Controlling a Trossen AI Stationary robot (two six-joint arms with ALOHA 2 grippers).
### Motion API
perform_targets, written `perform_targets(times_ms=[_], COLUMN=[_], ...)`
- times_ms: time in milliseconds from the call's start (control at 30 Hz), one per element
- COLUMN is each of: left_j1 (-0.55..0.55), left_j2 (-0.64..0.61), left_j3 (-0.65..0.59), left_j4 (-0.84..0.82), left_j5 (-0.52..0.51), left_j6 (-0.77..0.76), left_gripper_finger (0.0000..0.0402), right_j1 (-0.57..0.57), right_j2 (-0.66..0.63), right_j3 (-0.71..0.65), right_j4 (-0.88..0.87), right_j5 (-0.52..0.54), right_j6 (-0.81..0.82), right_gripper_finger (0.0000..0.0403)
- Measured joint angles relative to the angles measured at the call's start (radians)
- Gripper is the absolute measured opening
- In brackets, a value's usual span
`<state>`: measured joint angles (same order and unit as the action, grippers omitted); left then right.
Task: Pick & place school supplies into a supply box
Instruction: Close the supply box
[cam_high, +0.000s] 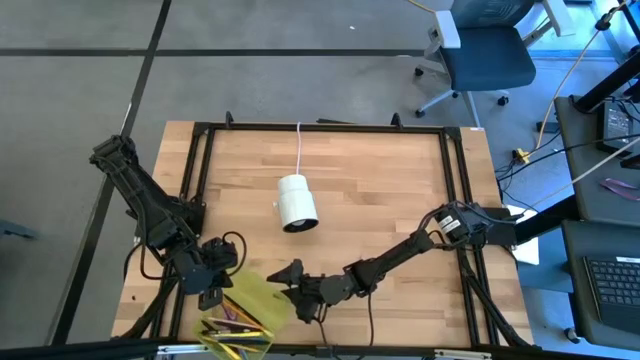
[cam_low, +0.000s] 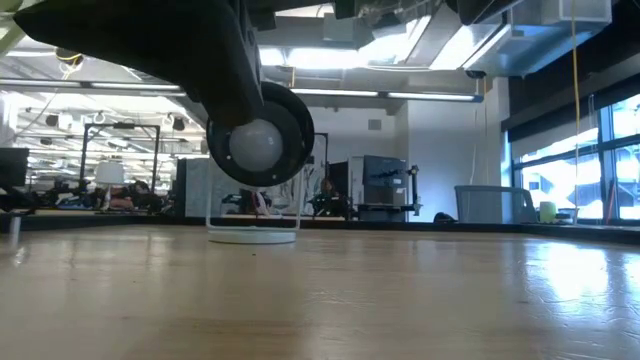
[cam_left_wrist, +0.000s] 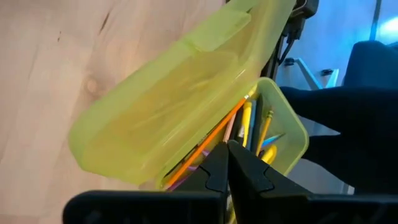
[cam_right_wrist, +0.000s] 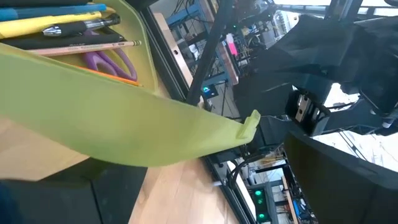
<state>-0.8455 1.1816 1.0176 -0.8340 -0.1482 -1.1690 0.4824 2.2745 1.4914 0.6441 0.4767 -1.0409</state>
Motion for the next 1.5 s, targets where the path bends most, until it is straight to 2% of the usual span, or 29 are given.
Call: perform_targets(times_ms=[233, 433, 667, 967, 1233, 1500], left_j1=[0.003, 0.026, 0.048, 0.100, 0.162, 0.220], left_j2=[0.023, 0.111, 0.196, 0.195, 0.195, 0.195], left_j3=[0.000, 0.000, 0.000, 0.000, 0.000, 0.000], left_j4=[0.022, 0.030, 0.027, 0.027, 0.033, 0.150], left_j5=[-0.045, -0.066, -0.157, -0.251, -0.261, -0.237], left_j6=[-0.011, 0.010, -0.001, 0.000, 0.106, 0.258], left_gripper_finger=[0.0001, 0.0003, 0.0002, 0.0001, 0.0001, 0.0001], right_j1=[-0.001, -0.002, -0.003, -0.017, -0.021, -0.021], right_j2=[0.000, 0.000, 0.000, 0.000, -0.001, -0.001], right_j3=[0.000, 0.000, 0.000, 0.000, 0.000, 0.000], right_j4=[0.000, 0.000, 0.000, -0.001, 0.000, 0.002], right_j5=[0.000, 0.001, 0.001, 0.004, 0.045, 0.070], right_j6=[-0.008, -0.010, -0.011, -0.010, -0.011, -0.011], right_gripper_finger=[0.0369, 0.0369, 0.0369, 0.0369, 0.0369, 0.0369])
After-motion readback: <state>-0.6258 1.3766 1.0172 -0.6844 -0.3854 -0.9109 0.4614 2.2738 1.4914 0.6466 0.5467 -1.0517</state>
